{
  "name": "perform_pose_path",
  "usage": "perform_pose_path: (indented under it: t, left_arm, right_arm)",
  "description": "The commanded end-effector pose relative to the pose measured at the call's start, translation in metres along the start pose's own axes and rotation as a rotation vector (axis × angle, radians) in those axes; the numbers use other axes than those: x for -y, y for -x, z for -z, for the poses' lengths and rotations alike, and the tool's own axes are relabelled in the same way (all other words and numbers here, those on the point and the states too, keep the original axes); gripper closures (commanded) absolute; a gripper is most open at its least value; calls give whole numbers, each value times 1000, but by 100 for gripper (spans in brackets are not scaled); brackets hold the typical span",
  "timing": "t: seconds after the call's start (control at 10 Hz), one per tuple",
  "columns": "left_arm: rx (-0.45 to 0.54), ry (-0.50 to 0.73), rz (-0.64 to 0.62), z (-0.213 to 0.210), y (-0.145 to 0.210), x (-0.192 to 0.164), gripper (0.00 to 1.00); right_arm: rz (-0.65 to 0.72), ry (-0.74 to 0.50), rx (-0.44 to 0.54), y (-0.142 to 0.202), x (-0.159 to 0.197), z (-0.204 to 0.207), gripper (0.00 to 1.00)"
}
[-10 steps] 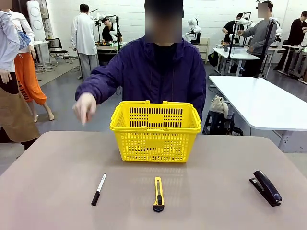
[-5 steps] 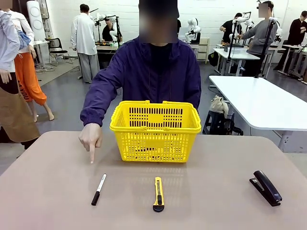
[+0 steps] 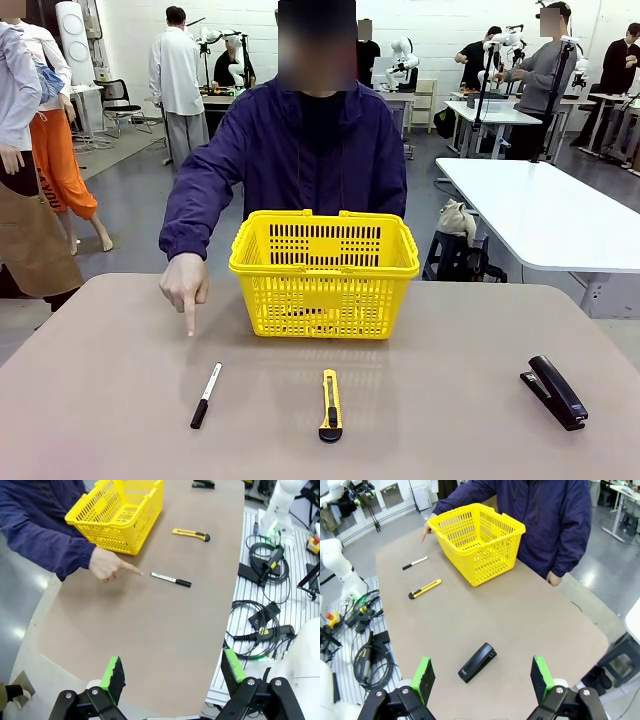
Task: Place the items the person wants into the basket.
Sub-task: Pick up the item the person points to and place it in the Market Basket.
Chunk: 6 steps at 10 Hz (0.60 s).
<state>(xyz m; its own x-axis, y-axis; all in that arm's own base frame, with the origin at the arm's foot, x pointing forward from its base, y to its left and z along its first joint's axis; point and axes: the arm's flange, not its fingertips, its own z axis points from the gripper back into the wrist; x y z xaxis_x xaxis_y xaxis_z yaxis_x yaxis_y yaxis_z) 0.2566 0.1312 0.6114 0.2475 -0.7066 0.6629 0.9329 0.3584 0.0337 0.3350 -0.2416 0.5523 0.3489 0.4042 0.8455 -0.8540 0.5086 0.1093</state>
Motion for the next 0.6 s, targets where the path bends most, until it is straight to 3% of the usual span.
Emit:
perform_pose_path:
  t: [0.0, 0.2, 0.3, 0.5]
  left_arm:
    - [-199, 23, -32, 30, -71, 10, 0]
    - [-352, 166, -105, 83, -138, 27, 0]
    - [-456, 156, -175, 115, -157, 45, 0]
    - [-597, 5, -372, 184, -180, 75, 0]
  right_arm:
    - [-16, -1, 42, -1, 2, 0, 0]
    - [-16, -1, 42, -1, 2, 0, 0]
    - [-16, -1, 42, -1, 2, 0, 0]
    - [-16, -1, 42, -1, 2, 0, 0]
